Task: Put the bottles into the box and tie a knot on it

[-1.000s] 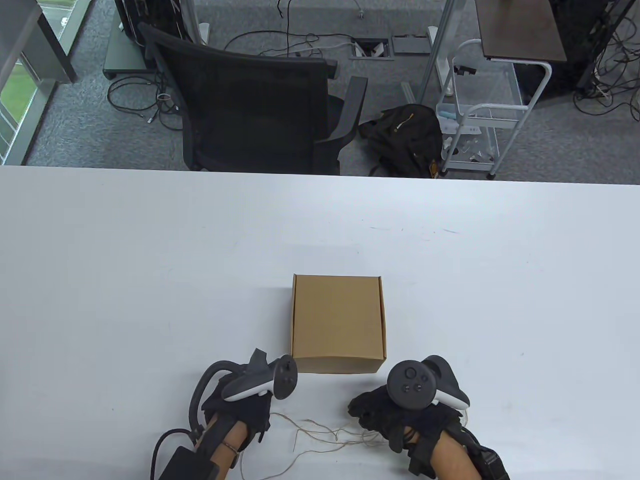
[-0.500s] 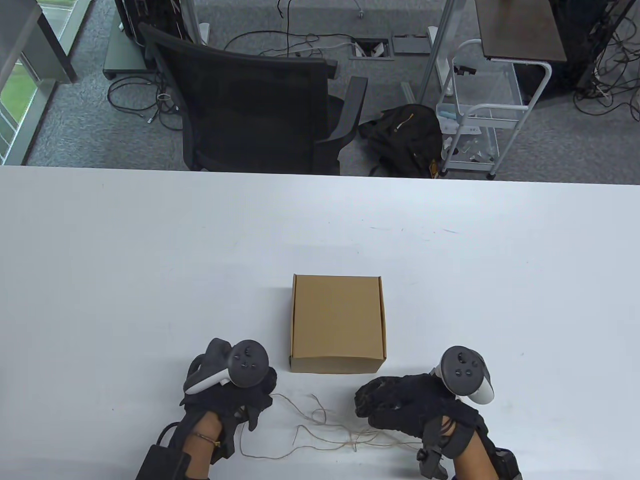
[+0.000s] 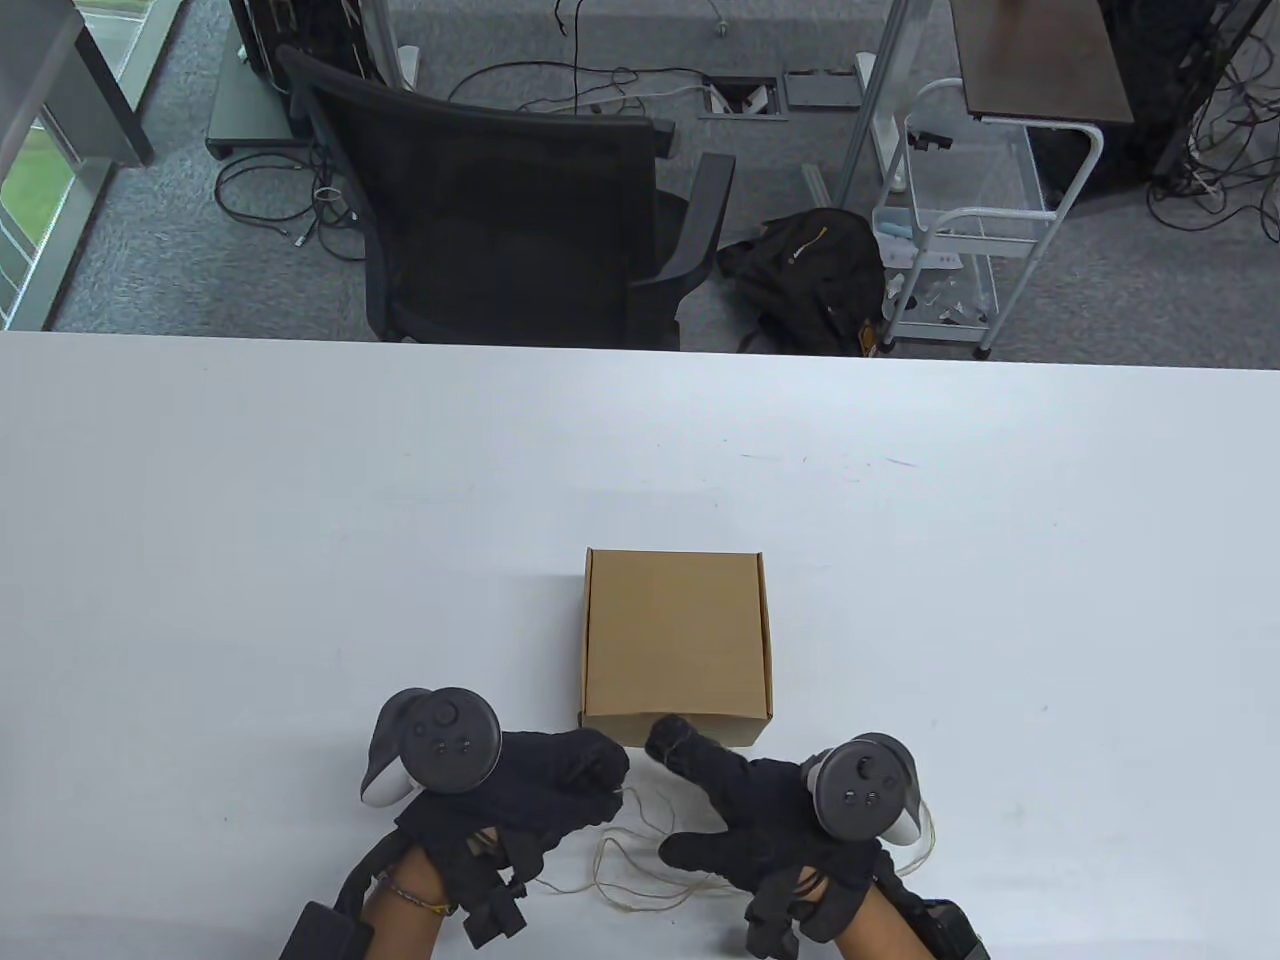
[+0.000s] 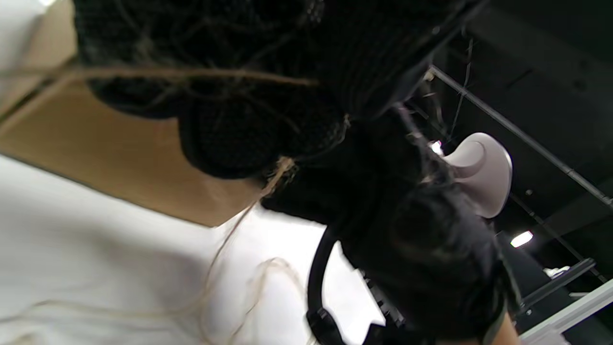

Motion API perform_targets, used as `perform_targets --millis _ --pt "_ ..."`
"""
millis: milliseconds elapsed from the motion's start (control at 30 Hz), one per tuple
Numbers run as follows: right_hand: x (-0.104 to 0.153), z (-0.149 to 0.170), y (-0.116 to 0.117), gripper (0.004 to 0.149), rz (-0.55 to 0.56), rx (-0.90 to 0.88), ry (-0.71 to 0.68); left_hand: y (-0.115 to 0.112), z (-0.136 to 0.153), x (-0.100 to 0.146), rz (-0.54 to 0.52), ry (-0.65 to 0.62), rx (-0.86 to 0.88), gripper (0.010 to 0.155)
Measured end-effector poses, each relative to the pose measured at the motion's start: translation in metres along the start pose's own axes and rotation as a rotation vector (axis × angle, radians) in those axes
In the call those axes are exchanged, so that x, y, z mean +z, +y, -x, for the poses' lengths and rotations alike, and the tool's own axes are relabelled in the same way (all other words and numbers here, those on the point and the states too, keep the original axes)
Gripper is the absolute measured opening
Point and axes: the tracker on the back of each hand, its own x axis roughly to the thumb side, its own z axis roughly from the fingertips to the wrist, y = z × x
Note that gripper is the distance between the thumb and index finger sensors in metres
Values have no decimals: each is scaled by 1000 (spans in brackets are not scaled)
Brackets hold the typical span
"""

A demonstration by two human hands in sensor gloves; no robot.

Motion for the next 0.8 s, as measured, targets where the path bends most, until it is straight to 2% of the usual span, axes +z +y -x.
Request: perform_targets --millis 67,167,233,300,367,400,533,567,600,633,733,800 --pt "-1 -8 6 86 60 115 -3 -3 -2 -1 -23 -29 34 60" --pt "1 -11 5 78 122 180 0 -6 -3 -2 -7 -49 143 66" --pt "4 -12 0 44 224 179 25 -8 -2 -3 16 -58 199 68" --pt "5 -11 -7 38 249 172 6 -8 0 -4 38 -52 284 69" --pt "9 -6 -18 39 292 79 16 -7 4 -4 80 -65 377 71" --pt "13 1 -28 39 311 -34 53 -5 7 -3 99 -68 420 72" --pt "26 21 -54 40 440 -304 62 8 18 3 100 -78 554 75" --pt "31 29 -64 39 412 -423 62 14 23 7 75 -90 576 75" --pt "32 31 -67 39 396 -461 53 17 25 8 68 -98 591 74" --pt "34 38 -73 39 322 -615 -15 22 29 11 69 -121 651 74" --pt "35 50 -75 39 206 -884 -125 32 37 18 25 -186 753 72" --pt "32 54 -72 39 123 -996 -200 34 42 20 32 -233 855 72"
